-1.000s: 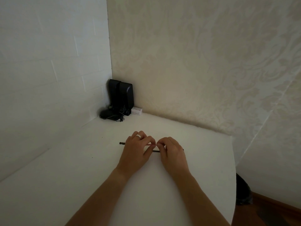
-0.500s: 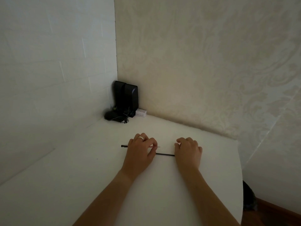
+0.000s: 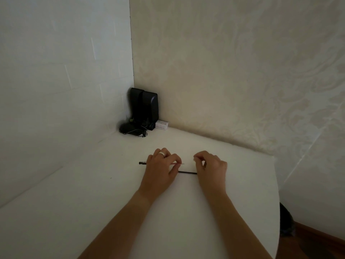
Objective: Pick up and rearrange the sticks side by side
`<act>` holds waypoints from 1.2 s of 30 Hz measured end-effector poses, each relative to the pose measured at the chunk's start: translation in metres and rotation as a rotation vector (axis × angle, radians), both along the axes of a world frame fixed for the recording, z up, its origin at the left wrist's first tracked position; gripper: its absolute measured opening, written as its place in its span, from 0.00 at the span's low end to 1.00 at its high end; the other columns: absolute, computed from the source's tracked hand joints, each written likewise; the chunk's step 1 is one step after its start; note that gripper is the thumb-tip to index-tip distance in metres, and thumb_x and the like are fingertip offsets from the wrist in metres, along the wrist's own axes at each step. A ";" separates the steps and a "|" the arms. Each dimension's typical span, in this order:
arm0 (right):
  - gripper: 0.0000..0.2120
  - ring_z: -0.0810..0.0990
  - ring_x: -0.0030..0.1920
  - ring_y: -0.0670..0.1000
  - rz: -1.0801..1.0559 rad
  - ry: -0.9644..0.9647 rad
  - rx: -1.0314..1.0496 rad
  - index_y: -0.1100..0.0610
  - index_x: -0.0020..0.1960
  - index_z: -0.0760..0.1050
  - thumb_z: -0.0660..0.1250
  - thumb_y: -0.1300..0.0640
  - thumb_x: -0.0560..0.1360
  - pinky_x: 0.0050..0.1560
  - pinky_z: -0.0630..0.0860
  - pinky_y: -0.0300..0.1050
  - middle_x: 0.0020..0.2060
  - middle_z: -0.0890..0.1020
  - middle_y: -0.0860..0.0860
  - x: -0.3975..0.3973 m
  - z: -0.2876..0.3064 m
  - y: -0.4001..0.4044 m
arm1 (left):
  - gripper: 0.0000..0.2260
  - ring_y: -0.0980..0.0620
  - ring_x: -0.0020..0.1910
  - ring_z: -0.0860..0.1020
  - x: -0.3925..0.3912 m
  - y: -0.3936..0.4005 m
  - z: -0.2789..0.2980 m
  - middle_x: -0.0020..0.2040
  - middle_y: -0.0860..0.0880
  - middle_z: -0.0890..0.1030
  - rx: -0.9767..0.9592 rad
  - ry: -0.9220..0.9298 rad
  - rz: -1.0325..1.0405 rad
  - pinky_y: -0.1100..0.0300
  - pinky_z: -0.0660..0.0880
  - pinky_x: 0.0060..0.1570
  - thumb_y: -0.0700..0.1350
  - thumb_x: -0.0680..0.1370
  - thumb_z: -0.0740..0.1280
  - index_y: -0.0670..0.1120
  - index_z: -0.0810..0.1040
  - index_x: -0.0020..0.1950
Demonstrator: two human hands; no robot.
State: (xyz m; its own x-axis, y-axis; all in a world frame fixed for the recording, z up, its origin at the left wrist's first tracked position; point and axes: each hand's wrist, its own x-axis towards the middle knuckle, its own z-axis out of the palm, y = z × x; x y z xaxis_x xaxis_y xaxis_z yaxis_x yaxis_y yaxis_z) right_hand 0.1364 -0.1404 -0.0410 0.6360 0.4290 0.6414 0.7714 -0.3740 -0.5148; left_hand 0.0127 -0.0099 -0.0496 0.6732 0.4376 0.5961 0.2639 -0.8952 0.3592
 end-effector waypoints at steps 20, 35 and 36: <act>0.06 0.77 0.38 0.48 0.316 0.145 0.013 0.51 0.43 0.80 0.71 0.62 0.73 0.40 0.69 0.29 0.38 0.82 0.41 -0.017 0.007 -0.007 | 0.02 0.55 0.47 0.72 -0.002 -0.004 0.004 0.44 0.56 0.73 -0.027 -0.012 -0.078 0.56 0.68 0.45 0.51 0.78 0.66 0.57 0.78 0.49; 0.09 0.79 0.39 0.47 0.354 0.181 0.020 0.50 0.47 0.78 0.72 0.63 0.72 0.40 0.71 0.29 0.40 0.83 0.42 -0.018 0.008 -0.009 | 0.03 0.56 0.48 0.73 0.001 -0.003 0.002 0.45 0.57 0.75 -0.053 -0.051 -0.128 0.55 0.70 0.46 0.51 0.77 0.68 0.56 0.79 0.50; 0.10 0.79 0.39 0.46 0.348 0.168 0.004 0.50 0.47 0.78 0.72 0.63 0.72 0.41 0.72 0.30 0.40 0.83 0.42 -0.018 0.008 -0.009 | 0.04 0.56 0.48 0.73 0.001 -0.003 0.002 0.45 0.57 0.75 -0.059 -0.054 -0.139 0.55 0.70 0.46 0.51 0.78 0.68 0.55 0.78 0.51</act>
State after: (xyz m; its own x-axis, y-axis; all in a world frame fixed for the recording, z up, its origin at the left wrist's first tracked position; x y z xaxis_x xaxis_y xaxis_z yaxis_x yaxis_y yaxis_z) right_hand 0.1188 -0.1492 -0.0332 0.5492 0.6357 0.5425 0.7565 -0.1024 -0.6459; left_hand 0.0133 -0.0132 -0.0477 0.6972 0.3783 0.6090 0.1180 -0.8984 0.4230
